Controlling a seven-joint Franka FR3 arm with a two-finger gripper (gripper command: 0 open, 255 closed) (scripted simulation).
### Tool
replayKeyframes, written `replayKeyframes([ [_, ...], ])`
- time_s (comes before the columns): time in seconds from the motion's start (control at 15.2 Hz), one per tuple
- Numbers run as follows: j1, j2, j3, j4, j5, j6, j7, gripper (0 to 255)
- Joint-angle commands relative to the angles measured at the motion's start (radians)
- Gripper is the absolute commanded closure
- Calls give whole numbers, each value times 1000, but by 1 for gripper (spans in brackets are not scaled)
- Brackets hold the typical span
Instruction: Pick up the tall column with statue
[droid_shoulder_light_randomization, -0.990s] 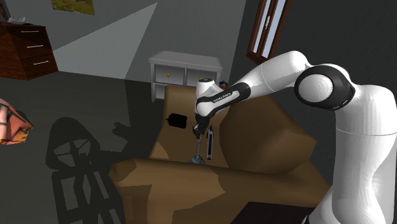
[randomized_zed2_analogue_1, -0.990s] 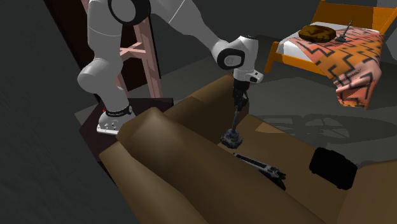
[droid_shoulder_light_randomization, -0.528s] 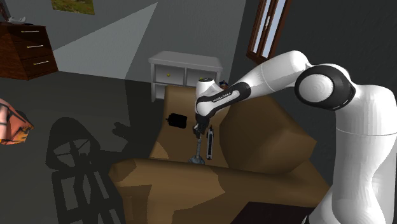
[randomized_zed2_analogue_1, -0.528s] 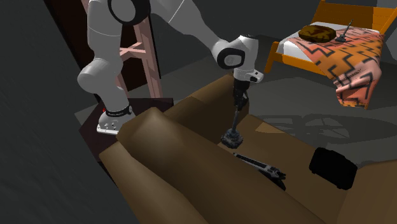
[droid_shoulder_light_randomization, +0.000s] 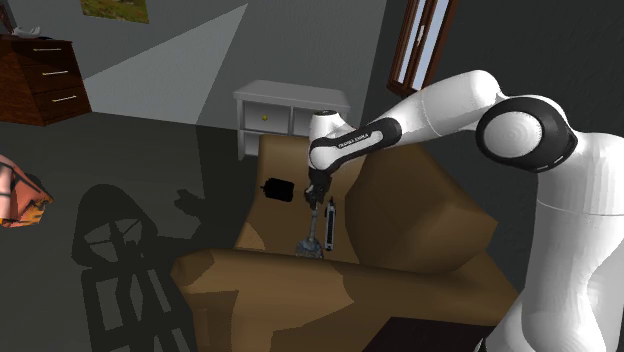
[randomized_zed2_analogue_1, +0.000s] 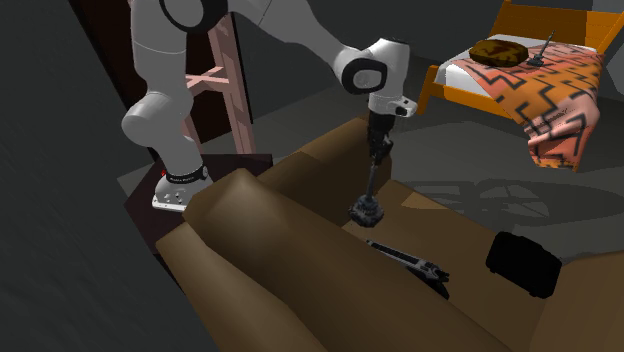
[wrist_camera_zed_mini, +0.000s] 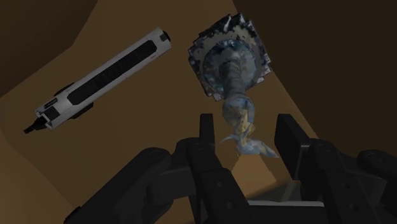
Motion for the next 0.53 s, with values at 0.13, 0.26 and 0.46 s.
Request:
replayKeyframes([
  [0.13, -1, -24, 2, 24, 6, -47, -8, 255],
  [0.26, -2, -35, 3, 35, 8, -70, -11, 255],
  [0.46, -2, -42, 3, 42, 9, -83, -12, 255],
])
